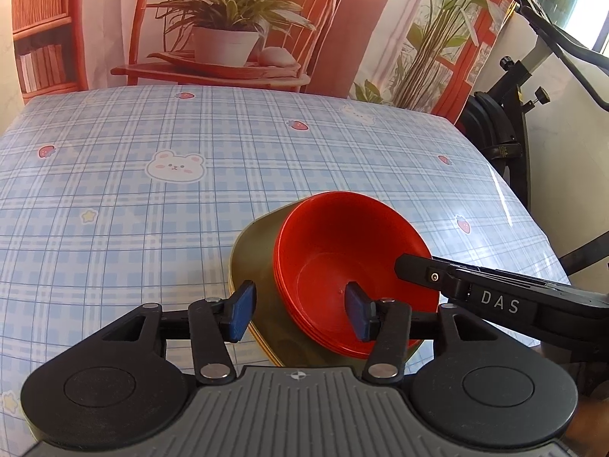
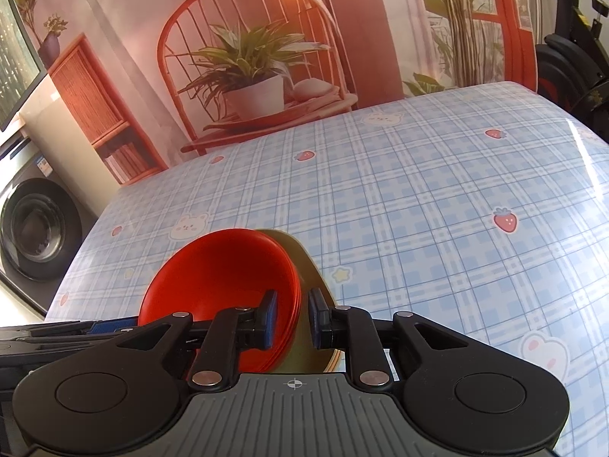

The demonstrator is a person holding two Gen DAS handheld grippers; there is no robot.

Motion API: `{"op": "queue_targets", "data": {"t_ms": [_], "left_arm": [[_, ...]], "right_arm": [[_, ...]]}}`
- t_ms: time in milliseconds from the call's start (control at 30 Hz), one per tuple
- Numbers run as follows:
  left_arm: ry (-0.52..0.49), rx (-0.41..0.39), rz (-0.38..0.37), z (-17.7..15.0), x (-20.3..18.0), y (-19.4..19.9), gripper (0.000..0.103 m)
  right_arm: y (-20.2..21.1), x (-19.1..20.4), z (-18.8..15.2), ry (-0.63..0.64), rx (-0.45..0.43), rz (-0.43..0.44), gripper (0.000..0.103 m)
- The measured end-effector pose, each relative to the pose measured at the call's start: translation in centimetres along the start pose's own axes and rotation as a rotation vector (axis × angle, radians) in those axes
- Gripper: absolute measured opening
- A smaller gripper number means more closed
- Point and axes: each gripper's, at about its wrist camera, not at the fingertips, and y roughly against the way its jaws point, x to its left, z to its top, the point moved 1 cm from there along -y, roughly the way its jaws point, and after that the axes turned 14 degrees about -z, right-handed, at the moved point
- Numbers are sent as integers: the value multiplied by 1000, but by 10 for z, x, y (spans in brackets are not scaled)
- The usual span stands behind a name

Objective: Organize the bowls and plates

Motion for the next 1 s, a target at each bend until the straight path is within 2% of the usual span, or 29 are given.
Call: {"op": "queue_targets", "data": {"t_ms": [67, 167, 233, 300, 500, 600, 667, 833, 1000], "left_arm": [[-13, -2, 12, 0, -2, 2, 63], [-28, -7, 31, 1, -4, 6, 64], [-38, -19, 48, 2, -6, 9, 65], [-48, -37, 63, 4, -7, 15, 66], [-89, -95, 99, 7, -13, 33, 68], [-96, -115, 98, 8, -16, 41, 82], [-100, -131, 106, 7, -18, 47, 97], [-159, -173, 182, 6, -28, 63, 103], [-158, -227, 149, 3, -32, 87, 103]], "right_arm": [[2, 0, 0, 4, -3, -2, 22], [7, 1, 1, 24, -21, -33, 28], [12, 3, 2, 47, -44, -60, 41], [17, 2, 3, 60, -61, -69, 50], [34, -3, 5, 67, -103, -48, 67], [44, -4, 4, 73, -124, -37, 79], [51, -3, 2, 83, -138, -39, 87], [71, -3, 2, 101, -179, -52, 103], [95, -7, 0, 114, -226, -72, 103]]}}
